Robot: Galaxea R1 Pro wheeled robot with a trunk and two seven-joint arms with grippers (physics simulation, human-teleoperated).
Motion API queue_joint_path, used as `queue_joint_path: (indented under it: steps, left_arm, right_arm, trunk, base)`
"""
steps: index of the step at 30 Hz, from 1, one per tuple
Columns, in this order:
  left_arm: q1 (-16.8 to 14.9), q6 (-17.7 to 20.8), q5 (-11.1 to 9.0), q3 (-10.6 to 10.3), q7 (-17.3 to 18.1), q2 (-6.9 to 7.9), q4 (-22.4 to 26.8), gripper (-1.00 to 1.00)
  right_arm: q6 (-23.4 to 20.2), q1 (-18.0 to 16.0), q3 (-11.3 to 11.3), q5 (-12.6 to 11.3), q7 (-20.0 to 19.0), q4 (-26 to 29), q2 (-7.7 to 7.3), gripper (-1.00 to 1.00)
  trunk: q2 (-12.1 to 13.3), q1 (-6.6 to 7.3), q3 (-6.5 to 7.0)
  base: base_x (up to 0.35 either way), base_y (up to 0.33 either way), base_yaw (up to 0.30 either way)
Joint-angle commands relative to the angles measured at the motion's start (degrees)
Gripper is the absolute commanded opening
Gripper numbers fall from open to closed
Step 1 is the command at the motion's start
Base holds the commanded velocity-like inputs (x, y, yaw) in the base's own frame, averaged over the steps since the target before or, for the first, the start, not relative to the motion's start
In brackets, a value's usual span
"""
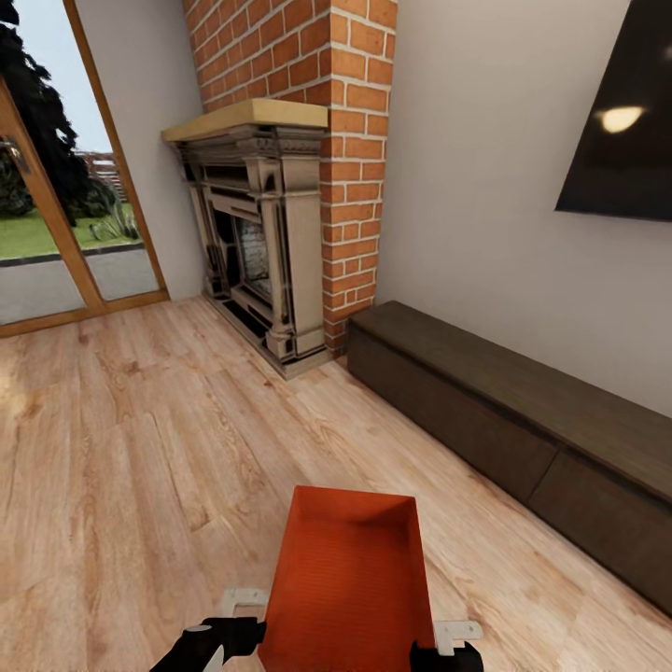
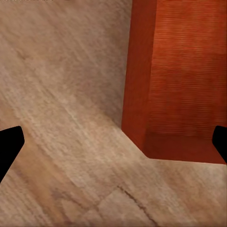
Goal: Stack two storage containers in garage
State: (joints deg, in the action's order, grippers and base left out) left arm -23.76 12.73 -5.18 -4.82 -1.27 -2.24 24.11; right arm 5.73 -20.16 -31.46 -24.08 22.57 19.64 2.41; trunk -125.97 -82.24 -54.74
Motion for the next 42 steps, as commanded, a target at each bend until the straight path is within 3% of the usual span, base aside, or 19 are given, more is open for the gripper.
queue_joint_path:
  steps: [1, 20, 42]
  left_arm:
    - [0.0, 0.3, -0.5, -0.3, -0.1, 0.04, 0.1, 1.0]
    - [0.0, 0.1, -0.5, -0.4, -0.2, 0.12, 0.1, 1.0]
    - [0.0, -0.2, -0.5, -0.3, -0.1, 0.22, 0.1, 1.0]
  right_arm:
    - [0.4, -0.1, -0.4, -0.6, 0.3, 0.0, -0.03, 1.0]
    - [0.4, -0.1, -0.4, -0.7, 0.7, 0.0, 0.05, 1.0]
    - [0.7, -0.1, -0.4, -0.7, 0.5, 0.0, -0.13, 1.0]
  trunk:
    - [0.0, 0.01, -0.05]
    - [0.0, 0.01, -0.07]
    - [0.0, 0.01, -1.54]
  base:
    - [0.0, 0.0, 0.004]
    - [0.0, 0.0, -0.151]
    - [0.0, 0.0, 0.062]
